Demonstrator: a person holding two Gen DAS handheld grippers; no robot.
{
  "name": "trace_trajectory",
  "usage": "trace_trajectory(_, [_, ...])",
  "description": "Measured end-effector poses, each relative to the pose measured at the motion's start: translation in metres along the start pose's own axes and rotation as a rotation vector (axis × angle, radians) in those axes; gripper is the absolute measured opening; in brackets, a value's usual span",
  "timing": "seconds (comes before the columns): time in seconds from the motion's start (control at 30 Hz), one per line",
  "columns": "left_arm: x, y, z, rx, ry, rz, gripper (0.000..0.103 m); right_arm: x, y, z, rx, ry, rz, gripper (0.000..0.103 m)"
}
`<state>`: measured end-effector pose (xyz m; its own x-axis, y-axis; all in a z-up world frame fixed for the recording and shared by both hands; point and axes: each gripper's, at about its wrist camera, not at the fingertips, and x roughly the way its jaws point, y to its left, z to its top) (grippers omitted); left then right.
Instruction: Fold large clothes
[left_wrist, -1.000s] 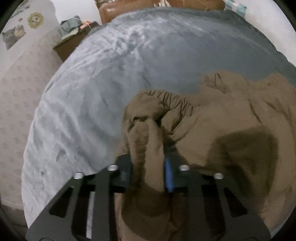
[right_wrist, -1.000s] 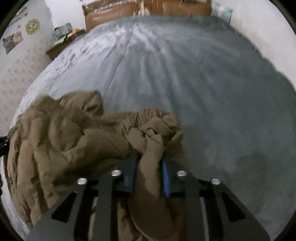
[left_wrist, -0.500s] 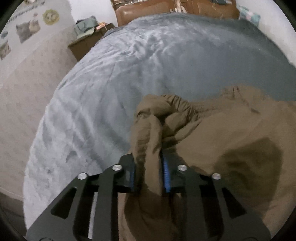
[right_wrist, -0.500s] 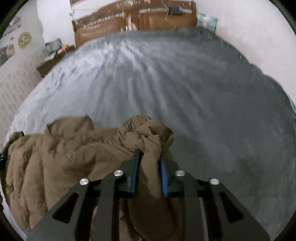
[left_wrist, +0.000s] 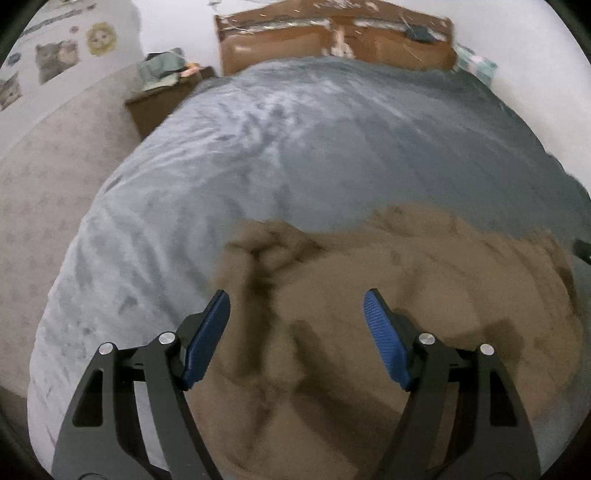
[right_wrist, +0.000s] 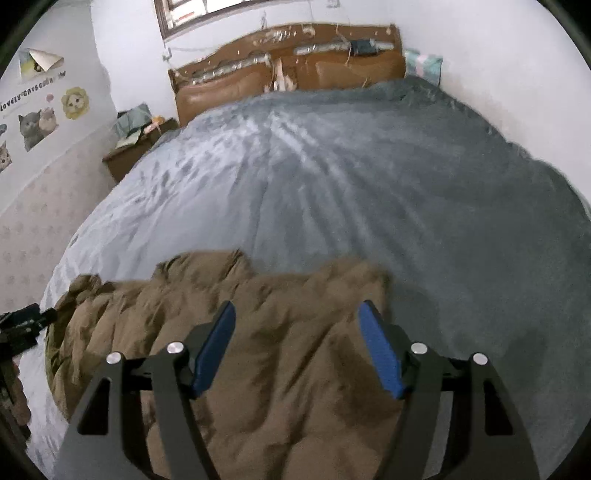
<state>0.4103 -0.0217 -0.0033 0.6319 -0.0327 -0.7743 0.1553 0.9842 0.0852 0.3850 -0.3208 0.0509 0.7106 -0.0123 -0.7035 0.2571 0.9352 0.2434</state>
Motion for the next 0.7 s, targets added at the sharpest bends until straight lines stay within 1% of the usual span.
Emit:
trace_trajectory(0.07, [0.007, -0.024, -0.006, 0.032, 0.036, -0.017, 0.074, 0.013, 0.012, -0.012, 0.006, 0.046, 0.007, 0.07])
trace_trajectory(0.1, [0.015, -0.035, -0.006, 0.039, 0.052, -0.017, 0.07, 0.016, 0.016, -0.017, -0.002, 0.06, 0.005, 0.07])
trace_trajectory(0.13, [0.023, -0.043, -0.006, 0.046, 0.075, -0.018, 0.064, 0.025, 0.024, -0.024, -0.025, 0.089, -0.007, 0.068])
trace_trajectory(0.17, [0.032, -0.05, -0.01, 0.053, 0.113, -0.018, 0.061, 0.032, 0.028, -0.029, -0.037, 0.107, -0.017, 0.068])
trace_trajectory(0.23, [0.047, -0.054, -0.016, 0.064, 0.178, -0.015, 0.05, 0.048, 0.035, -0.039, -0.055, 0.162, -0.031, 0.065])
trace_trajectory(0.27, [0.057, -0.056, -0.02, 0.06, 0.206, -0.005, 0.049, 0.053, 0.036, -0.042, -0.059, 0.18, -0.038, 0.065])
trace_trajectory(0.47, [0.085, -0.057, -0.026, 0.054, 0.275, -0.007, 0.049, 0.081, 0.034, -0.049, -0.056, 0.263, -0.065, 0.065])
trace_trajectory(0.57, [0.094, -0.059, -0.022, 0.045, 0.287, -0.002, 0.049, 0.093, 0.033, -0.047, -0.045, 0.295, -0.08, 0.065])
trace_trajectory(0.7, [0.102, -0.067, -0.021, 0.064, 0.297, 0.018, 0.049, 0.103, 0.038, -0.046, -0.053, 0.316, -0.097, 0.065])
